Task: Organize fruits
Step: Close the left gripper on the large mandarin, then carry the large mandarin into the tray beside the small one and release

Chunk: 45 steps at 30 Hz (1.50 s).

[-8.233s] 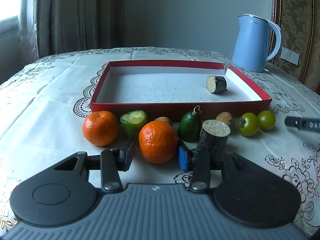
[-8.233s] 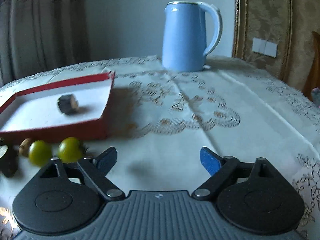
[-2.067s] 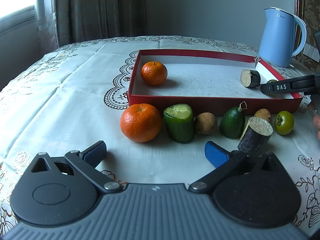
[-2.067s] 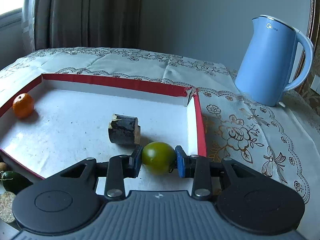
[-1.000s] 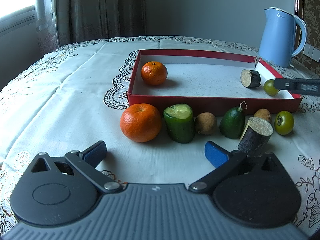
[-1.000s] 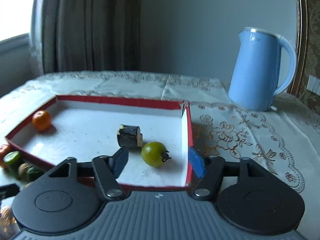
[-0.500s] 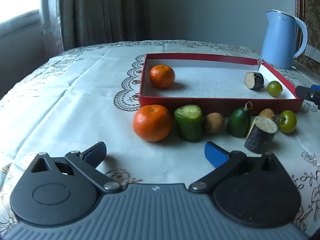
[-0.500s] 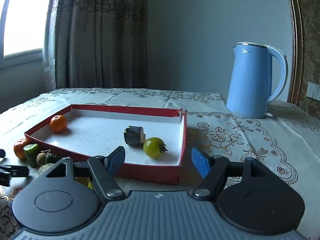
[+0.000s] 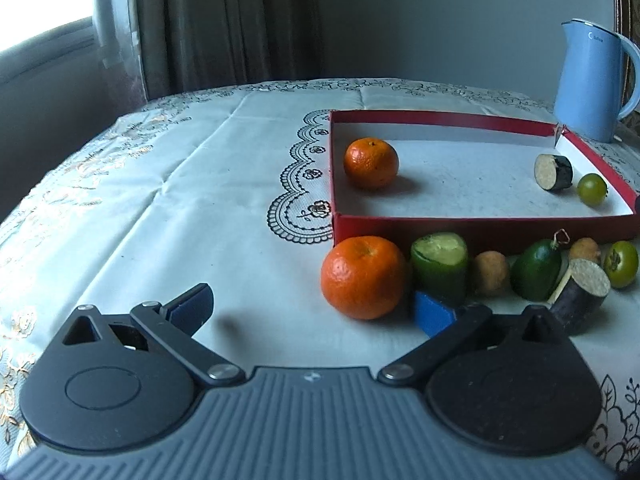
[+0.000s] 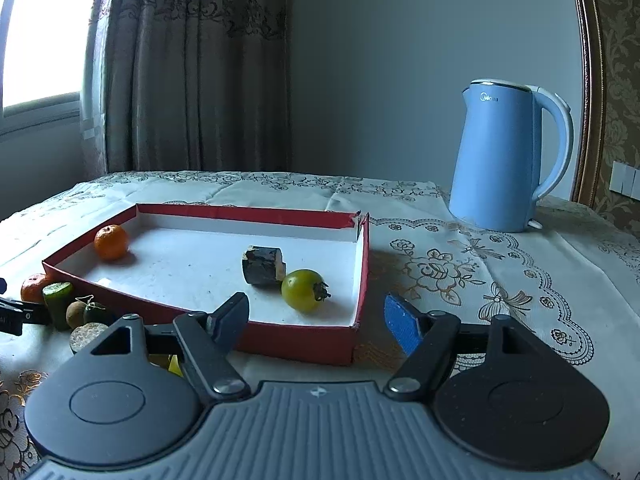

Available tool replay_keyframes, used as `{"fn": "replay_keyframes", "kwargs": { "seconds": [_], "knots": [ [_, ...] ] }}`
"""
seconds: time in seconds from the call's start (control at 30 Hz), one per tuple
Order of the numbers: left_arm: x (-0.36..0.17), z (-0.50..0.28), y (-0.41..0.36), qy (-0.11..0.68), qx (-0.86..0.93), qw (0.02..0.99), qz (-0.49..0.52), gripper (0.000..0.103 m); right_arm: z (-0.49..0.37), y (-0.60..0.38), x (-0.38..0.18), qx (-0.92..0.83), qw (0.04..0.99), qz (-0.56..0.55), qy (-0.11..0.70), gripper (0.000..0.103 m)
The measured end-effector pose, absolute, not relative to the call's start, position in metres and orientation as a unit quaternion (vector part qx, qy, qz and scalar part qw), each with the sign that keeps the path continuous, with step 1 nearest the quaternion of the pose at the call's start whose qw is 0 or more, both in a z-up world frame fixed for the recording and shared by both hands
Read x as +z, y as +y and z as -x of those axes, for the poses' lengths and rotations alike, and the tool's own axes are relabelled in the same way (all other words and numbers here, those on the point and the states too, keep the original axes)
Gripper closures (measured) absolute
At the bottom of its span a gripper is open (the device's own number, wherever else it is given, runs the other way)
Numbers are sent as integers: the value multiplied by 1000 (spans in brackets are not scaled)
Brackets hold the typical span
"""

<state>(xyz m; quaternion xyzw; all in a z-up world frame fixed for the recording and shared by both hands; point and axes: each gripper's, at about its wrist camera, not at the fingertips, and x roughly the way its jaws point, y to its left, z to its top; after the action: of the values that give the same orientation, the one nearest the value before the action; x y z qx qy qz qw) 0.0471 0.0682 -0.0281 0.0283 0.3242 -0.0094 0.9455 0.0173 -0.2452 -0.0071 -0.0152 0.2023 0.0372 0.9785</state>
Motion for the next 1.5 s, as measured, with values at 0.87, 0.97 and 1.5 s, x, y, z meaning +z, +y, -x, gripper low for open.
{"fn": "replay_keyframes", "kwargs": {
  "seconds": [0.87,0.97,1.5],
  "knots": [
    [-18,-22,61,282,-75,956,-38,63,-19,-243,-9,26,977,21,212,25],
    [-8,-18,61,269,-79,959,-36,64,-20,-243,-10,26,976,22,215,25],
    [27,-67,27,247,-113,962,-27,63,-22,-242,-12,25,974,23,224,25]
  ]
}}
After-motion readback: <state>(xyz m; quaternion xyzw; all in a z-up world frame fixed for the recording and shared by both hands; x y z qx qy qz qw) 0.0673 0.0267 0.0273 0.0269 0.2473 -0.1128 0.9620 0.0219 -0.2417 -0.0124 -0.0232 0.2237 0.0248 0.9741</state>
